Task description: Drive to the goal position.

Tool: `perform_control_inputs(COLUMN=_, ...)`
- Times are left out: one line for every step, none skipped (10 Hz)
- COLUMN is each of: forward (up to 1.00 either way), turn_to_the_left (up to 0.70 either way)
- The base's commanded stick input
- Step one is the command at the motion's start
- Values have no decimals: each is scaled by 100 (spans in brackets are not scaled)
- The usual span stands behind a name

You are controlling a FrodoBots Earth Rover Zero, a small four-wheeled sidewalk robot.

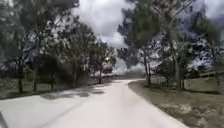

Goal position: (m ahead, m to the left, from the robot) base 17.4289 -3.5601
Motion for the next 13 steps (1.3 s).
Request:
perform_control_inputs(forward=85, turn_to_the_left=0)
perform_control_inputs(forward=85, turn_to_the_left=0)
perform_control_inputs(forward=85, turn_to_the_left=0)
perform_control_inputs(forward=85, turn_to_the_left=0)
perform_control_inputs(forward=85, turn_to_the_left=0)
perform_control_inputs(forward=85, turn_to_the_left=0)
perform_control_inputs(forward=85, turn_to_the_left=0)
perform_control_inputs(forward=85, turn_to_the_left=0)
perform_control_inputs(forward=85, turn_to_the_left=0)
perform_control_inputs(forward=85, turn_to_the_left=0)
perform_control_inputs(forward=85, turn_to_the_left=0)
perform_control_inputs(forward=85, turn_to_the_left=0)
perform_control_inputs(forward=85, turn_to_the_left=0)
